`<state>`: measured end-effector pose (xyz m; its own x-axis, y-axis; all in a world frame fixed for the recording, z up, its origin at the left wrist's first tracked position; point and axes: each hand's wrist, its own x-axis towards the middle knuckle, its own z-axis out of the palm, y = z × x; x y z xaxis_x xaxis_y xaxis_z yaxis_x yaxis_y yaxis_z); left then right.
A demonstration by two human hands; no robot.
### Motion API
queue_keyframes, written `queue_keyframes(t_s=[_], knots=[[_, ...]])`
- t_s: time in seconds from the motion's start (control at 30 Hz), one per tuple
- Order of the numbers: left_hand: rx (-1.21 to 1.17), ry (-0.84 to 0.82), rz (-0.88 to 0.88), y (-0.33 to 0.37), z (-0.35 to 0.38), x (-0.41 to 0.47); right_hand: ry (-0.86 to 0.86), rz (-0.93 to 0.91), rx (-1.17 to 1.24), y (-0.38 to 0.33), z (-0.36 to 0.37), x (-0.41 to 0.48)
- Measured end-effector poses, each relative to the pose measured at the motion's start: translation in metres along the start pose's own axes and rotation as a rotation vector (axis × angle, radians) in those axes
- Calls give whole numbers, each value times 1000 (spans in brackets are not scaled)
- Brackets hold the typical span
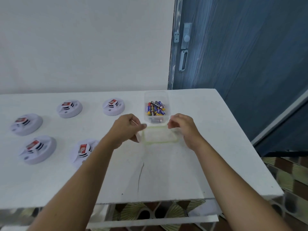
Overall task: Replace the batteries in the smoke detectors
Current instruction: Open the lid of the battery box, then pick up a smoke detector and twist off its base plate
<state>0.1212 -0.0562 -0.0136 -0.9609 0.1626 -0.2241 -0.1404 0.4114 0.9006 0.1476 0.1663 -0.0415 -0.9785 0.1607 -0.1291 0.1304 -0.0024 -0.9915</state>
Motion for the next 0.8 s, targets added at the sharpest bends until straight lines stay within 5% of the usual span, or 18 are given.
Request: queue_keyframes(t_s=[0.2,0.37,0.8], knots=[[42,17,-201,-29,9,6,-102,-2,-433,12,7,-11],[346,80,-101,-30,19,6,-86,47,-639,16,16,-11],[471,98,-1,-32,23,8,33,-9,-954,13,30,-14]])
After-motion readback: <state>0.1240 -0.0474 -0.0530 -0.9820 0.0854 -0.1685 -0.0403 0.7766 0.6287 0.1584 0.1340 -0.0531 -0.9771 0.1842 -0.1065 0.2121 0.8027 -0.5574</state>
